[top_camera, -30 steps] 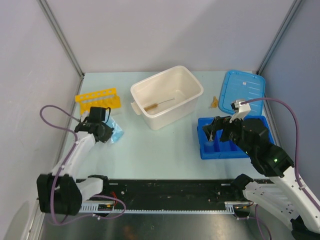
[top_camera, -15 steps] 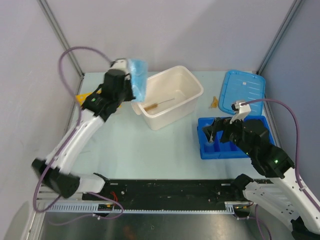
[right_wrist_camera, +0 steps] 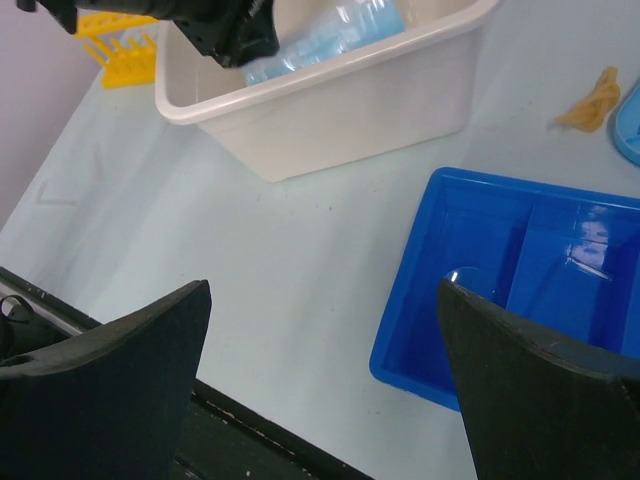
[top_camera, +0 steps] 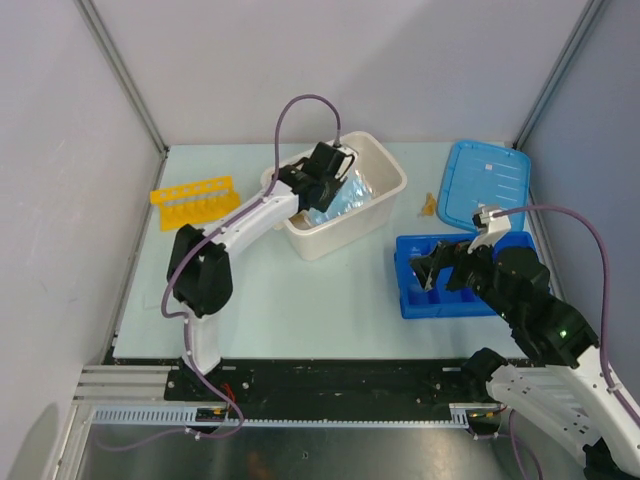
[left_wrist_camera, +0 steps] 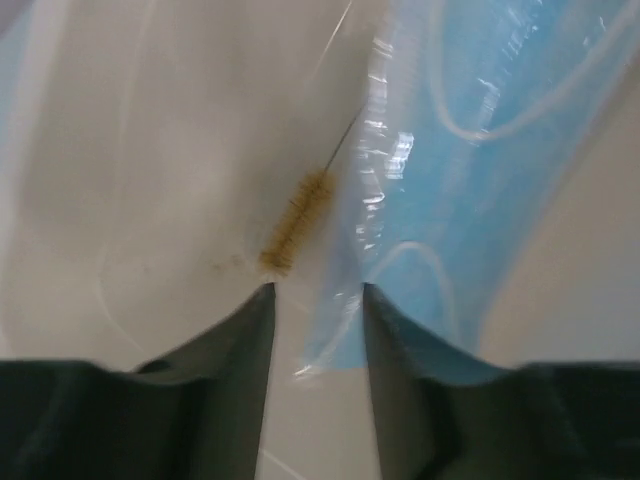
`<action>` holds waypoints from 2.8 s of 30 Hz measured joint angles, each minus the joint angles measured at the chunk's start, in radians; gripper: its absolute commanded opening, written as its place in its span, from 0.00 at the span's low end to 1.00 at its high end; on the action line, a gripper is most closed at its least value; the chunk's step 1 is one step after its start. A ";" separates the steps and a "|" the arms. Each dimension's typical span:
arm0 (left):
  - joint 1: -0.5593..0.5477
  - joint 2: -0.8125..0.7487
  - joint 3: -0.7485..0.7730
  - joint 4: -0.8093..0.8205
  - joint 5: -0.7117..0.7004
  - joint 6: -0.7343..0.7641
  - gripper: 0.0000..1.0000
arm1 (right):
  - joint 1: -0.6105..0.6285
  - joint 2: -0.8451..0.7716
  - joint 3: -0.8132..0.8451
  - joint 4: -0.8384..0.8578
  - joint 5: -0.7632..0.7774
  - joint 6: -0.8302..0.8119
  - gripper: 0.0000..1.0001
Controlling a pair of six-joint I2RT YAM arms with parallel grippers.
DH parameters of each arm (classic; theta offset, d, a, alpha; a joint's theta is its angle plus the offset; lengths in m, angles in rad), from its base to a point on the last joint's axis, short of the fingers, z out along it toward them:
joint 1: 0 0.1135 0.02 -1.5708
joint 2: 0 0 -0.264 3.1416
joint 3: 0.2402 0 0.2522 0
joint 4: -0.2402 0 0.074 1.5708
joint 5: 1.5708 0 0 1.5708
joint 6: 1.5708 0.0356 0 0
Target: Organize the chemistry lab equipment
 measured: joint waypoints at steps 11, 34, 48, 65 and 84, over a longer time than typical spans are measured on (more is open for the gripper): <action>0.000 -0.040 0.020 -0.018 -0.088 -0.014 0.99 | 0.000 -0.016 0.000 -0.021 0.003 -0.001 0.99; 0.595 -0.655 -0.552 -0.042 -0.094 -0.554 0.82 | 0.000 -0.012 0.000 -0.066 0.074 0.014 0.99; 0.875 -0.717 -0.872 -0.105 -0.103 -1.064 0.59 | 0.000 -0.016 0.000 -0.069 0.042 0.056 0.99; 0.956 -0.643 -0.985 -0.134 -0.177 -1.457 0.44 | 0.002 -0.014 0.000 -0.069 -0.028 0.127 0.99; 1.012 -0.585 -0.997 -0.135 -0.205 -1.474 0.43 | 0.028 0.004 0.000 -0.065 -0.058 0.172 0.99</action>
